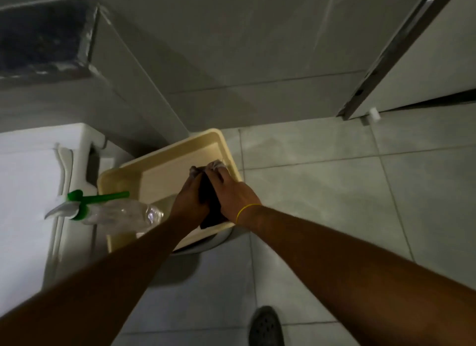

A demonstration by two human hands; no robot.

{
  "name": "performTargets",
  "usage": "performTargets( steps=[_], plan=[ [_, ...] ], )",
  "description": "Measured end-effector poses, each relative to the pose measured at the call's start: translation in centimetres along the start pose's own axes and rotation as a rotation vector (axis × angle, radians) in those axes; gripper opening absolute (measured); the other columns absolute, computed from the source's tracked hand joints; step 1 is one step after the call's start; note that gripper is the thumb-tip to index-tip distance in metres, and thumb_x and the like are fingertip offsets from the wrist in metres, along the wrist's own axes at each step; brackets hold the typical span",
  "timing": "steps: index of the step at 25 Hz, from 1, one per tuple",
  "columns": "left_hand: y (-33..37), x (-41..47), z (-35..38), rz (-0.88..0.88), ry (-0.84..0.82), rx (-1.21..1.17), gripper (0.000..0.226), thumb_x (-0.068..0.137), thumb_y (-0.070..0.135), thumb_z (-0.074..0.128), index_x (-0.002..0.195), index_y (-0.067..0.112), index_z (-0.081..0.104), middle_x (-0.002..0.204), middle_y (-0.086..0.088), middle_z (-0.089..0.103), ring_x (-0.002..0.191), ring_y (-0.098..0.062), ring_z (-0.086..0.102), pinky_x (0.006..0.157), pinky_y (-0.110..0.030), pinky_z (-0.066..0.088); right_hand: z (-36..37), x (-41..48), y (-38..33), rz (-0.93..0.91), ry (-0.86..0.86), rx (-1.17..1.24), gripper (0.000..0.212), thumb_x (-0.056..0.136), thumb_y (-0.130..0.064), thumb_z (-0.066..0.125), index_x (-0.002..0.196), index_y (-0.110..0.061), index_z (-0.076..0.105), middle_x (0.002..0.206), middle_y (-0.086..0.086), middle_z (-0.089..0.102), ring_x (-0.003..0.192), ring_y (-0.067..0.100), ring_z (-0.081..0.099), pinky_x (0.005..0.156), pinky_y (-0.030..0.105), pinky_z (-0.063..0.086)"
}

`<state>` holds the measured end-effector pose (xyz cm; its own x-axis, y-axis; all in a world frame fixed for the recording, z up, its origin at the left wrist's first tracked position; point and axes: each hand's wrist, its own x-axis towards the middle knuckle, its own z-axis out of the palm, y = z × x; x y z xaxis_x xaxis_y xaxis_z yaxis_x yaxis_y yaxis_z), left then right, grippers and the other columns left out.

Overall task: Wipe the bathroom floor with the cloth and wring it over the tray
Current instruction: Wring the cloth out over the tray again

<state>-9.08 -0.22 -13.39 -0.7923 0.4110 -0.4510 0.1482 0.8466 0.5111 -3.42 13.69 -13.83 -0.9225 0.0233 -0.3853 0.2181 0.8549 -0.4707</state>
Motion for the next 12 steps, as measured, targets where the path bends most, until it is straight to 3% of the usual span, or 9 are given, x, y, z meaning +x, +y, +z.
performTargets(
  steps=[3, 5, 7, 10, 12],
  plan=[
    [-2.7, 1.6, 1.9, -0.045, -0.044, 0.051, 0.057, 0.100, 0.012, 0.058, 0.155, 0.007, 0.044, 0.155, -0.025, 0.049, 0.139, -0.046, 0.051, 0.111, -0.048, 0.045, 2.4, 2.2, -0.5, -0.058, -0.106, -0.127, 0.084, 0.099, -0.010, 0.064, 0.170, -0.022, 0.021, 0.176, 0.018, 0.007, 0.111, 0.049, 0.069, 0.090, 0.051, 0.057],
    [-3.7, 1.7, 2.9, -0.046, -0.072, 0.141, 0.051, 0.102, 0.016, 0.053, 0.152, 0.007, 0.047, 0.146, -0.029, 0.050, 0.126, -0.051, 0.054, 0.104, -0.051, 0.047, 3.0, 2.5, -0.7, -0.078, -0.158, -0.248, 0.058, 0.102, -0.013, 0.060, 0.158, -0.014, 0.045, 0.172, 0.022, 0.020, 0.113, 0.045, 0.069, 0.089, 0.045, 0.056],
    [-4.2, 1.5, 3.2, -0.039, -0.091, 0.257, 0.047, 0.105, 0.024, 0.050, 0.150, 0.009, 0.048, 0.139, -0.030, 0.048, 0.118, -0.054, 0.054, 0.099, -0.053, 0.048, 2.9, 2.2, -1.1, -0.045, -0.159, -0.374, 0.048, 0.102, -0.018, 0.060, 0.148, -0.005, 0.054, 0.162, 0.025, 0.040, 0.121, 0.041, 0.066, 0.089, 0.042, 0.053],
    [-2.5, 0.9, 2.0, -0.082, -0.078, 0.443, 0.051, 0.100, 0.029, 0.060, 0.146, 0.009, 0.049, 0.138, -0.025, 0.041, 0.109, -0.053, 0.060, 0.091, -0.054, 0.053, 2.0, 1.6, -1.4, -0.025, -0.087, -0.549, 0.074, 0.105, -0.029, 0.057, 0.163, 0.006, 0.028, 0.166, 0.032, 0.035, 0.147, 0.042, 0.048, 0.109, 0.044, 0.050],
    [0.3, 0.4, 0.6, -0.147, -0.046, 0.519, 0.058, 0.092, 0.039, 0.070, 0.141, 0.013, 0.055, 0.136, -0.018, 0.041, 0.109, -0.044, 0.062, 0.089, -0.050, 0.054, -0.4, 0.8, -1.3, 0.006, -0.064, -0.483, 0.072, 0.104, -0.024, 0.058, 0.162, 0.006, 0.028, 0.161, 0.028, 0.042, 0.142, 0.039, 0.054, 0.104, 0.044, 0.054]
  ],
)
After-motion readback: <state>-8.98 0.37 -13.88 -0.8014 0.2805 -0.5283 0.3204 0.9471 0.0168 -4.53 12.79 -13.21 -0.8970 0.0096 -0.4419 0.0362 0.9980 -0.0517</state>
